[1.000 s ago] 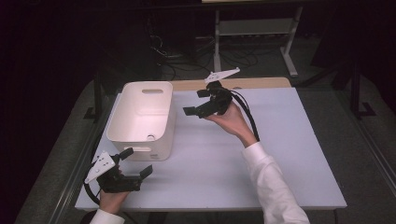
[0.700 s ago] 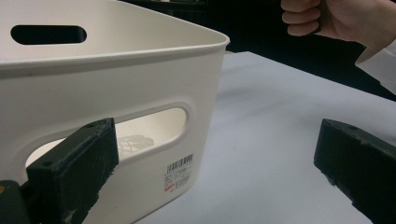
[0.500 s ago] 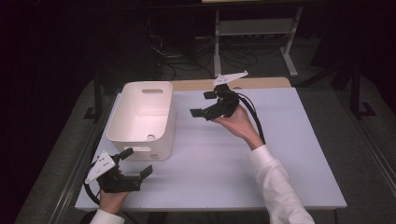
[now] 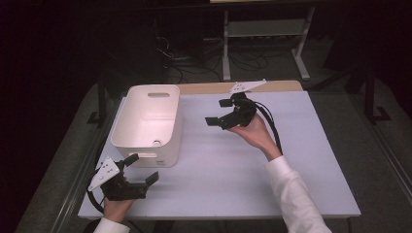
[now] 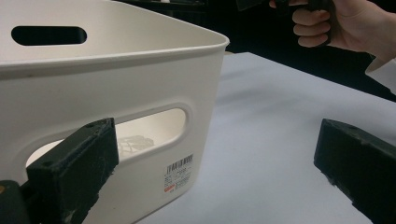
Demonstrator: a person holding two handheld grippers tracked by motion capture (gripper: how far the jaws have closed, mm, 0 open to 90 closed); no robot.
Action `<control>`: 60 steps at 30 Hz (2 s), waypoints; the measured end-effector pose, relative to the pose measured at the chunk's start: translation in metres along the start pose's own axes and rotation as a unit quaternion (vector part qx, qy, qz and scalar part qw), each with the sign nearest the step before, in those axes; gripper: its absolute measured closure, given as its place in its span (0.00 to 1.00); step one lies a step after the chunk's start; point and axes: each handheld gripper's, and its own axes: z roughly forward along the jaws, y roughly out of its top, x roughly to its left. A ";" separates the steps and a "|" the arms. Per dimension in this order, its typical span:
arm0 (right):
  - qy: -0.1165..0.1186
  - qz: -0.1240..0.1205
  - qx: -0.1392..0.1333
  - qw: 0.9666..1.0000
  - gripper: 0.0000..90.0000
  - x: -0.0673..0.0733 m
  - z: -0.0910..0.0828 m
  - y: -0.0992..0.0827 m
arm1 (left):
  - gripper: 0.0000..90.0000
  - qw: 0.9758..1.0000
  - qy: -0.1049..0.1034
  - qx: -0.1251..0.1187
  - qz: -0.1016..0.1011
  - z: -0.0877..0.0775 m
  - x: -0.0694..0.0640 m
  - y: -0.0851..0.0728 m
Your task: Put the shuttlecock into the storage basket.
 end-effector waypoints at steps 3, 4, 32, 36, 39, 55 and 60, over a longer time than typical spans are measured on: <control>-0.002 0.000 -0.003 1.000 0.00 -0.002 -0.003 -0.002 | 0.00 1.000 0.000 0.001 -0.002 0.000 -0.001 0.000; -0.003 0.002 -0.004 1.000 0.00 -0.002 -0.005 -0.004 | 0.00 1.000 0.000 0.002 -0.002 0.001 -0.001 0.000; -0.039 0.009 0.007 0.999 0.00 -0.011 -0.036 -0.040 | 0.00 1.000 0.004 0.005 0.000 0.000 -0.001 0.000; -0.038 0.011 0.004 0.999 0.00 -0.011 -0.040 -0.045 | 0.00 1.000 0.004 0.005 0.000 0.000 -0.001 0.000; -0.037 0.010 0.006 0.999 0.00 -0.011 -0.041 -0.049 | 0.00 1.000 0.004 0.004 -0.001 0.000 -0.001 0.000; -0.050 0.017 -0.003 0.999 0.00 -0.012 -0.058 -0.074 | 0.00 1.000 0.004 0.003 0.000 0.000 -0.001 -0.001; -0.055 0.020 -0.005 0.998 0.00 -0.011 -0.066 -0.082 | 0.00 1.000 0.006 0.003 0.000 0.000 0.000 0.000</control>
